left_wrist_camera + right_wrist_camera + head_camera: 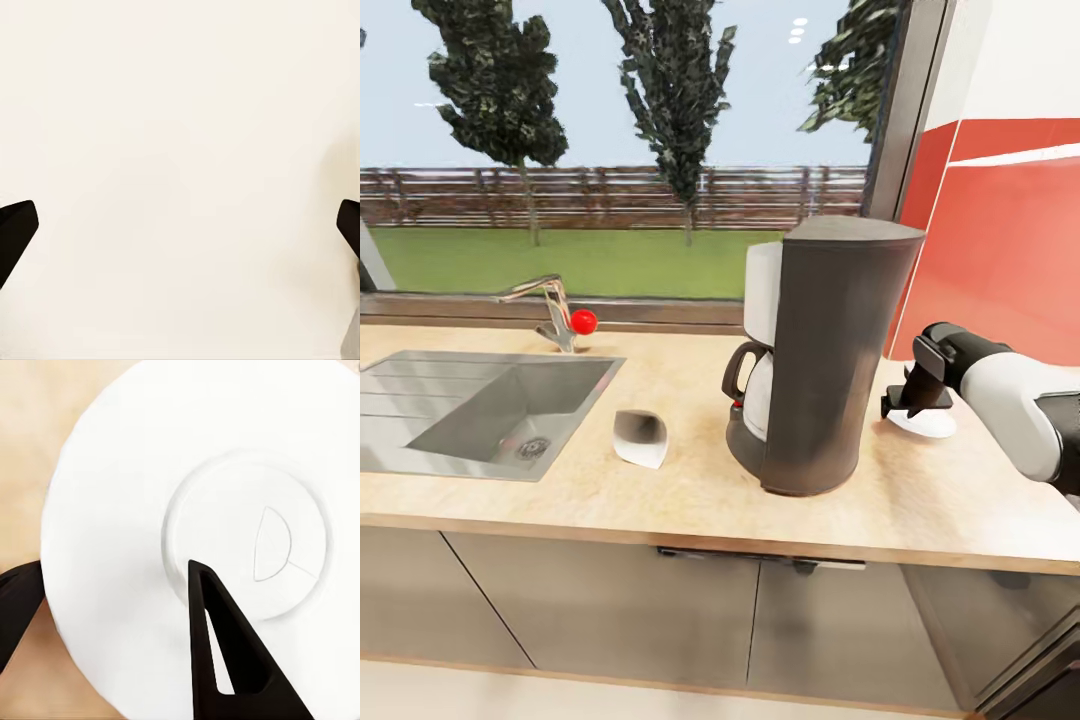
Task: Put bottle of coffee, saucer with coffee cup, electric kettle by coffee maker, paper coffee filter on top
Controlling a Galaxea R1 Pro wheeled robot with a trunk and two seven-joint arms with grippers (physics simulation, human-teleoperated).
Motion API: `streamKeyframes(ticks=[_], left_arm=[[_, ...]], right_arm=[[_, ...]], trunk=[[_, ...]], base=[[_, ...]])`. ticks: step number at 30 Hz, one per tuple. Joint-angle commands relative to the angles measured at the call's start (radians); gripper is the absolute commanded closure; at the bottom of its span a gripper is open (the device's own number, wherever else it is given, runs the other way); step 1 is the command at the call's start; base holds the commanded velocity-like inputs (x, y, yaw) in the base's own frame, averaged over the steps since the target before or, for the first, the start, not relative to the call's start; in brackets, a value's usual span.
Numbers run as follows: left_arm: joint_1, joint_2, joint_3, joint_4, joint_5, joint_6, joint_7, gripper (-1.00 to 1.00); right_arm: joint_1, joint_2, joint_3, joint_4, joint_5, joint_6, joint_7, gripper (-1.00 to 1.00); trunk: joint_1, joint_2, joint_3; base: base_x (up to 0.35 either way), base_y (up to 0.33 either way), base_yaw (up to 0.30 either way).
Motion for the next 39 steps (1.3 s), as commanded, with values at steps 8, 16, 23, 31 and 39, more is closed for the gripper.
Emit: streamKeyframes(ticks=[8,16,23,31,39], left_arm=[[0.0,0.0,0.007,-0.001,0.007,0.0,-0.009,-1.0],[0.0,0.0,0.007,-0.001,0.006,0.0,-0.009,-1.0],[0.0,-0.001,0.007,-0.001,0.006,0.0,-0.009,-1.0],[0.0,0.0,0.007,-0.001,0.005,-0.002,-0.009,-1.0],[0.0,-0.001,0.007,-0.001,0.002,-0.006,-0.009,-1.0]], right_arm=[[-0.001,0.002,0.007,0.002,-0.003,0.0,-0.008,1.0],[-0.001,0.002,0.007,0.002,-0.003,-0.001,-0.008,1.0],[0.0,0.002,0.007,0.002,-0.003,-0.001,-0.008,1.0],[0.0,0.002,0.007,0.002,-0.003,-0.003,-0.008,1.0],[0.0,0.002,0.007,0.002,-0.003,-0.003,-0.008,1.0]], trunk=[[-0.031,0.056,0.024],[-0.061,0.112,0.049],[-0.088,0.161,0.071],[-0.107,0.196,0.087],[-0.107,0.196,0.087]], base=[[0.0,0.0,0.0],[0.0,0.0,0.0],[0.0,0.0,0.0],[0.0,0.0,0.0],[0.0,0.054,0.0]])
